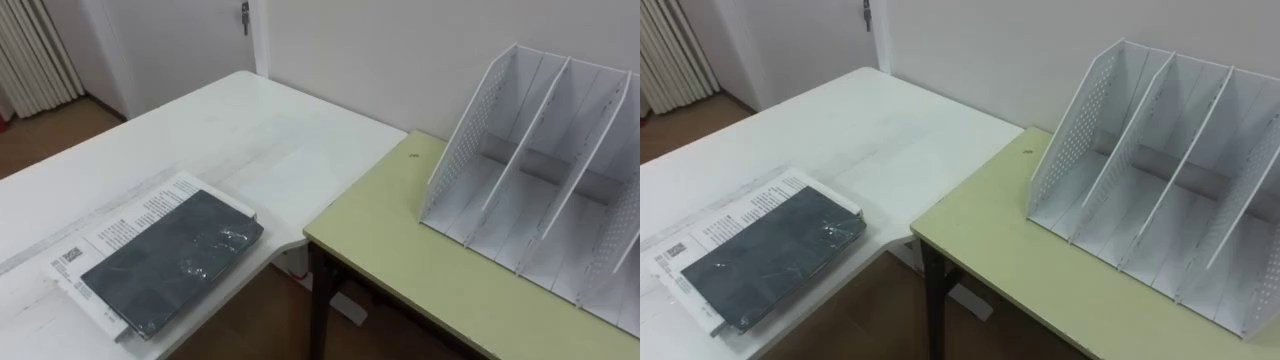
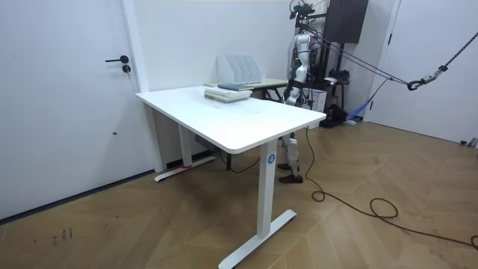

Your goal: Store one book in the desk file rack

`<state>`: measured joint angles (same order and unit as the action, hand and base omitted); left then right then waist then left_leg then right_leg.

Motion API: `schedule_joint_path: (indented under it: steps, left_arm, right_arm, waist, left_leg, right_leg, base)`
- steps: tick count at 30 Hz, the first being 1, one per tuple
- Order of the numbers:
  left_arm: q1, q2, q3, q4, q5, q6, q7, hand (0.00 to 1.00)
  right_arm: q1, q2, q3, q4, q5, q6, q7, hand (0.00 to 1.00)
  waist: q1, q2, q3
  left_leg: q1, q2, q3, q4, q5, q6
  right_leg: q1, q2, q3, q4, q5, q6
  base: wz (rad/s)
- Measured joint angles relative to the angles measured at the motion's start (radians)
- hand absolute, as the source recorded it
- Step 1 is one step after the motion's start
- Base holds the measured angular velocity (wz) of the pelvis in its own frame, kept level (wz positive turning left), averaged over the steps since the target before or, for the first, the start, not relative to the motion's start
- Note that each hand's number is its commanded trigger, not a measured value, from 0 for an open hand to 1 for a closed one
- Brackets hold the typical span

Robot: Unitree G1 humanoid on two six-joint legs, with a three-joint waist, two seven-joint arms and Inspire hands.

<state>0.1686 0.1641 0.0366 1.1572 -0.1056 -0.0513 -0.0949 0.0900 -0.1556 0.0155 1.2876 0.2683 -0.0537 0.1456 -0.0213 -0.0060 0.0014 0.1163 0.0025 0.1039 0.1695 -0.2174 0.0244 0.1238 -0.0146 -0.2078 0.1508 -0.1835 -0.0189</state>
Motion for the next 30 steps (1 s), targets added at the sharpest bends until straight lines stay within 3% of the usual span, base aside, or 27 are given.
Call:
schedule_joint_path:
  steps: [30]
  left_arm:
    - [0.002,0.0,0.001,0.0,0.0,0.001,0.002,0.0]
  right_arm:
    - [0.008,0.001,-0.001,0.0,-0.001,0.001,-0.001,0.0]
  waist:
    - [0.0,-0.006,-0.0002]
  left_leg:
    - [0.002,0.0,0.001,-0.001,0.0,0.0]
  right_leg:
    - [-0.002,0.0,0.005,0.0,0.0,0.0]
  base:
    - [0.0]
